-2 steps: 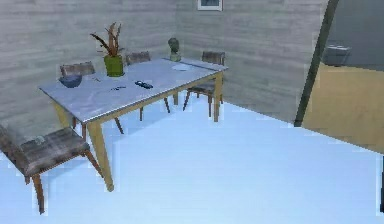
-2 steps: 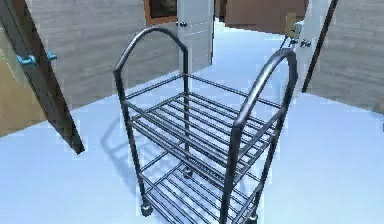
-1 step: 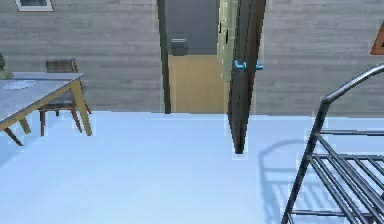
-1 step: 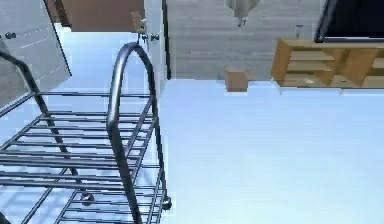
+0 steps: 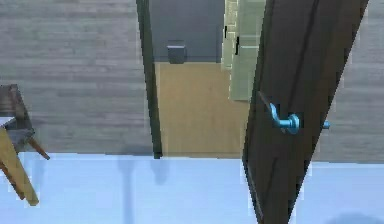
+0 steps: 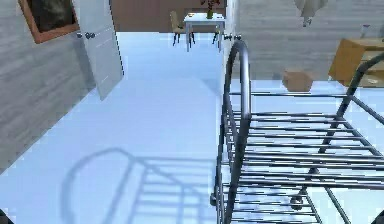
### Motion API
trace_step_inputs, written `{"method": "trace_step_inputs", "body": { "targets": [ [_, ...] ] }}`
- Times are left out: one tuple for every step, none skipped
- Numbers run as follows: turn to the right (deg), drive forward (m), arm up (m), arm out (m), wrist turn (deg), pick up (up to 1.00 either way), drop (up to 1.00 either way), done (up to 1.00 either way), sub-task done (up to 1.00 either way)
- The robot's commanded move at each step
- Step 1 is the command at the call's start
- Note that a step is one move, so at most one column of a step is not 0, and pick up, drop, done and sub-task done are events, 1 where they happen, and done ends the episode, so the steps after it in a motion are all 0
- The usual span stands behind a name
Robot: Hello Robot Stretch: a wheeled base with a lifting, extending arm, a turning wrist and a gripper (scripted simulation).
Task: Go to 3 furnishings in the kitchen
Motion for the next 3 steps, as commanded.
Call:
{"method": "trace_step_inputs", "body": {
  "targets": [
    [0.0, 0.75, 0.00, 0.00, 0.0, 0.00, 0.00, 0.00, 0.00],
    [3.0, 0.00, 0.00, 0.00, 0.0, 0.00, 0.00, 0.00, 0.00],
    [0.0, 0.50, 0.00, 0.00, 0.0, 0.00, 0.00, 0.00, 0.00]
  ]
}}
